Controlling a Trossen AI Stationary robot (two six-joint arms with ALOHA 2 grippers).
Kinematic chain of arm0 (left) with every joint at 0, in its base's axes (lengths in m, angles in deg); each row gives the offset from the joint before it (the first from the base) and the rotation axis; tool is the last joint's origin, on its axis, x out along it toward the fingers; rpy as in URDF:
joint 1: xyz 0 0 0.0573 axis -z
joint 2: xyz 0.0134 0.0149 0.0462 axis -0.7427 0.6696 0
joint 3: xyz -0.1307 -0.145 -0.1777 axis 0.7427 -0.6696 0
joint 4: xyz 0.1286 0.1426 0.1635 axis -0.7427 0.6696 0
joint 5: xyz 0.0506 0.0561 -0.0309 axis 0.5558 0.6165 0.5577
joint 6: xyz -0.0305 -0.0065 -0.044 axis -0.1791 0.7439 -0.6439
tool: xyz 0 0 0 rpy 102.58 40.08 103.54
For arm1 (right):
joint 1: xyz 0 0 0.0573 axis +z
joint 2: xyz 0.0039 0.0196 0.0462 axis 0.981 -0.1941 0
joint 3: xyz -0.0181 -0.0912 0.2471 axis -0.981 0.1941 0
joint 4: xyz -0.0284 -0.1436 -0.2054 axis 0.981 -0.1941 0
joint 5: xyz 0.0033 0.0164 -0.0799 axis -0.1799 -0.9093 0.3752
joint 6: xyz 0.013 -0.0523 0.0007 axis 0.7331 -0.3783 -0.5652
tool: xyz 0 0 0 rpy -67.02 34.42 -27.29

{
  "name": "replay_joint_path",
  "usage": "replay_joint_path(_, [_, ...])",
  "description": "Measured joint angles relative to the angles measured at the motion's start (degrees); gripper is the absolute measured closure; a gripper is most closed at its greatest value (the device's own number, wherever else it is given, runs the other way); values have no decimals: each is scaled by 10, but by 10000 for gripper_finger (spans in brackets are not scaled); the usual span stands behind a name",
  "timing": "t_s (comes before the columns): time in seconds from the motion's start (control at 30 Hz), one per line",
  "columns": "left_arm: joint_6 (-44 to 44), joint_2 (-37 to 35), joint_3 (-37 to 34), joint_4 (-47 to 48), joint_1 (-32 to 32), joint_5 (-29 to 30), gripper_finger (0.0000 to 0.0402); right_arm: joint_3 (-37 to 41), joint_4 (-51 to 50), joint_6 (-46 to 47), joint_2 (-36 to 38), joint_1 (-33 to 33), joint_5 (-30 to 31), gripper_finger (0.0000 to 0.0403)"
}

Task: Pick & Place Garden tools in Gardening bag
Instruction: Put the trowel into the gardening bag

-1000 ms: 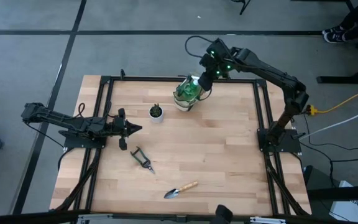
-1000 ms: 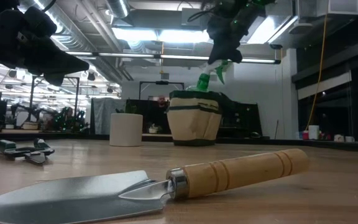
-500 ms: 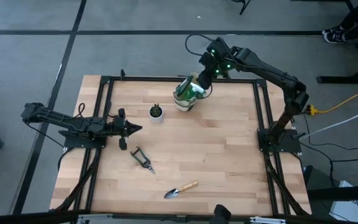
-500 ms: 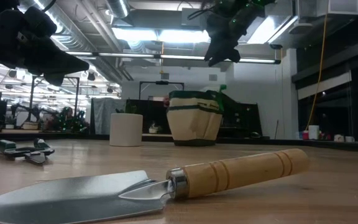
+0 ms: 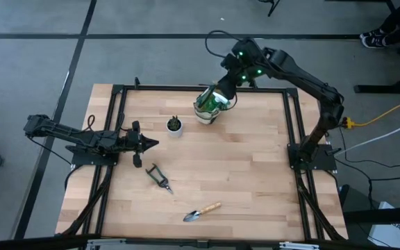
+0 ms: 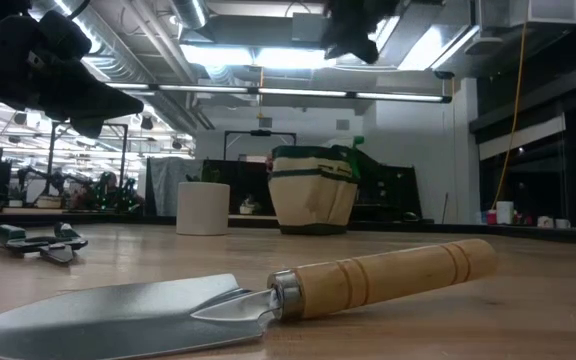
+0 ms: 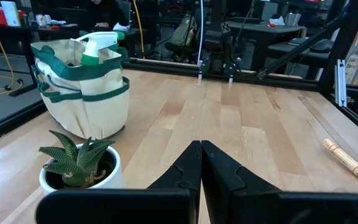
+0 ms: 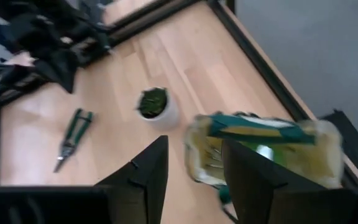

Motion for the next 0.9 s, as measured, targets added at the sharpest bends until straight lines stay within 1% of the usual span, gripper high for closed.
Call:
replay_joint_path(0.23, [0, 0, 0, 0, 0, 0, 398, -12, 0, 10, 0, 54, -1, 254])
replay_joint_path(0.6, [0, 0, 0, 0, 0, 0, 398, -12, 3, 146, 0, 133, -1, 254])
replay_joint_path(0.77, [0, 0, 0, 0, 0, 0, 398, -12, 29, 196, 0, 163, 1, 254])
replay_joint_path(0.83, [0, 0, 0, 0, 0, 0, 398, -12, 39, 198, 0, 174, 15, 254])
replay_joint_path(0.9, [0, 0, 0, 0, 0, 0, 398, -12, 46, 198, 0, 184, 46, 254])
